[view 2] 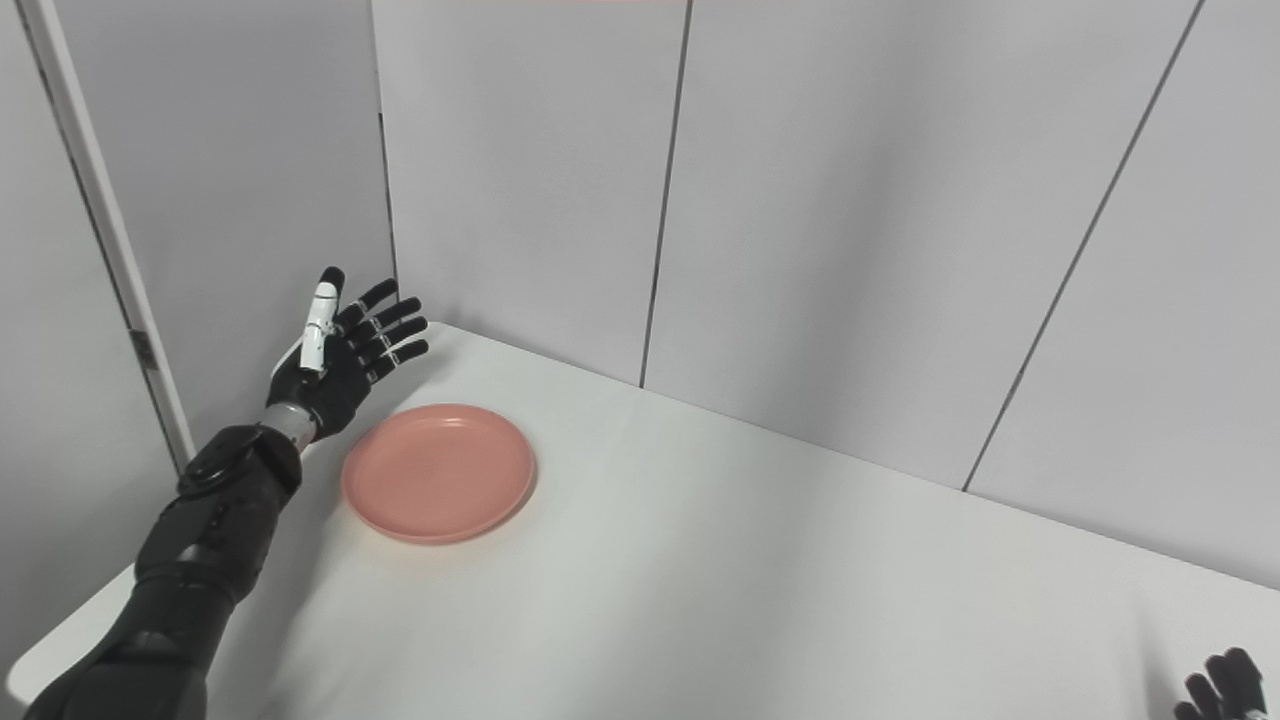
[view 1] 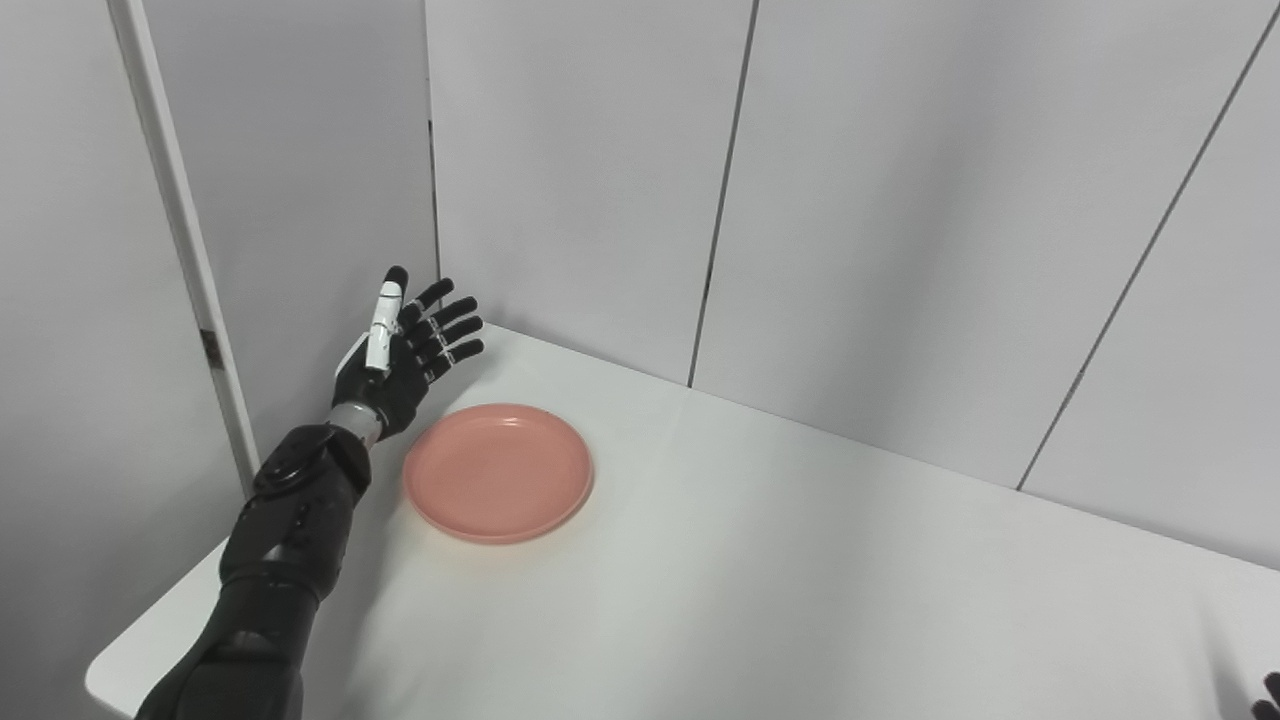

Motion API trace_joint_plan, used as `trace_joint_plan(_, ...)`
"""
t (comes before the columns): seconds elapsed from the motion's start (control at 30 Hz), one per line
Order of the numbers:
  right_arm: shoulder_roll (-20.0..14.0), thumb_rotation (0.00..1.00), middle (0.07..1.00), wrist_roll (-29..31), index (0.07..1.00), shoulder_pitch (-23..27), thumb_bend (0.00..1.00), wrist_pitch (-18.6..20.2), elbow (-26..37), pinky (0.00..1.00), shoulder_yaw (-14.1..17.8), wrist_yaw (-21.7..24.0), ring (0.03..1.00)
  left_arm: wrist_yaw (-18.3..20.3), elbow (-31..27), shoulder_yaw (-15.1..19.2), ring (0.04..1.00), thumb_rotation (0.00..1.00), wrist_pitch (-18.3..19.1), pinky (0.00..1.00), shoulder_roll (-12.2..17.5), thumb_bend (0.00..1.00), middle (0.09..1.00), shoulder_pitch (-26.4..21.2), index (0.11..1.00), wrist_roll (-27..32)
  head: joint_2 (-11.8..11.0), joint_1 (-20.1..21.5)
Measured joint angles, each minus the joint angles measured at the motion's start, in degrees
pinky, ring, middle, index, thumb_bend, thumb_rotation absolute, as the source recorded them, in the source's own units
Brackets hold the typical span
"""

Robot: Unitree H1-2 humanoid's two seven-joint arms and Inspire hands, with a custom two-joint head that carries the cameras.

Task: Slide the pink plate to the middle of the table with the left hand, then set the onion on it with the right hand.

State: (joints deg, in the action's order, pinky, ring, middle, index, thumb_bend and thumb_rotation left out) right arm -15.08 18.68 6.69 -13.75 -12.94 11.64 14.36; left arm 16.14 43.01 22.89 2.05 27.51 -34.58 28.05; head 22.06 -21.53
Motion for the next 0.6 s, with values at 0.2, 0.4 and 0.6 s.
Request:
trace_joint_plan(0.2,-0.01,1.0,1.0,0.0,1.0,-0.02,0.83,0.0,0.03,1.0,0.02,0.01,1.0,0.02,0.78,-1.51,0.795,0.9,-1.34,0.83,1.83,0.75,0.788,0.0,0.849,-3.13,0.35,0.0)
trace_joint_plan(0.4,-0.03,1.0,1.0,-0.03,1.0,-0.15,0.83,0.01,0.17,1.0,0.06,-0.06,1.0,0.02,2.7,-2.62,0.788,0.9,-1.94,0.86,2.49,0.73,0.783,0.02,0.848,-5.38,0.79,0.18)
trace_joint_plan(0.6,-0.03,1.0,1.0,0.07,1.0,-0.25,0.82,0.03,0.44,1.0,0.06,-0.04,1.0,0.03,6.49,-2.67,0.812,0.89,-4.1,0.86,2.76,0.74,0.79,0.01,0.834,-6.9,0.97,0.09)
